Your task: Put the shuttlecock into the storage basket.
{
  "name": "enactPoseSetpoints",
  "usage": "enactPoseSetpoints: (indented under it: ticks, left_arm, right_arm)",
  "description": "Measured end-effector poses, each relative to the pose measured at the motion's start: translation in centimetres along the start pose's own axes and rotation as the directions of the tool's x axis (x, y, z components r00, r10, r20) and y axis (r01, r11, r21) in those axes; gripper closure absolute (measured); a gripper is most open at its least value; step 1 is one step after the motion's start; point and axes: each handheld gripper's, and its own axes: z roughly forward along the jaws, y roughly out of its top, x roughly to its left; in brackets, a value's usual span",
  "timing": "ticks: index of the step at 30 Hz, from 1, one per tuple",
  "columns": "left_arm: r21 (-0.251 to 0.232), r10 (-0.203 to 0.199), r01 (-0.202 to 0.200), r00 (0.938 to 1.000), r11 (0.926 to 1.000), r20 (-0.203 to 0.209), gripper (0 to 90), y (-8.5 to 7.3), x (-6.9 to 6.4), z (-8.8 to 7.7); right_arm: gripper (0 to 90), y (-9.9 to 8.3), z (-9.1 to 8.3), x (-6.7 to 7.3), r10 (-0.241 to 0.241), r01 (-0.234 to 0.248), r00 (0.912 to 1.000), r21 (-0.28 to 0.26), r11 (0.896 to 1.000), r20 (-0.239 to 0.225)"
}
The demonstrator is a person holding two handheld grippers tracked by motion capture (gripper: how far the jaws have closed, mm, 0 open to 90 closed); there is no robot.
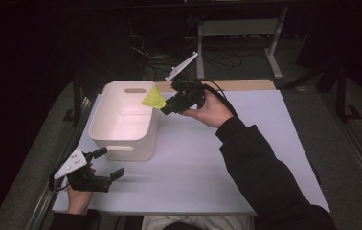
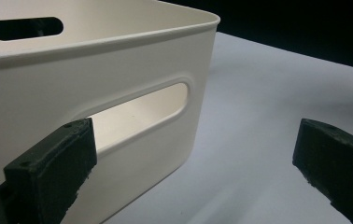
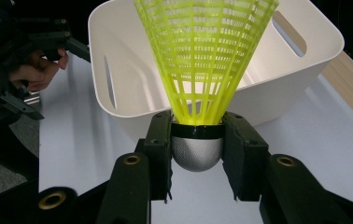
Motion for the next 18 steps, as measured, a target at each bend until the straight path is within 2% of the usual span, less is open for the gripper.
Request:
enactPoseSetpoints:
  ticks: [18]
  left_arm:
    - [-0.001, 0.000, 0.000, 1.0000, 1.0000, 0.002, 0.0, 0.0, 0.0, 0.0]
  right_arm:
    - [63.2, 1.6, 1.4, 0.3, -0.019, 0.019, 0.9996, 0.009, 1.000, -0.021]
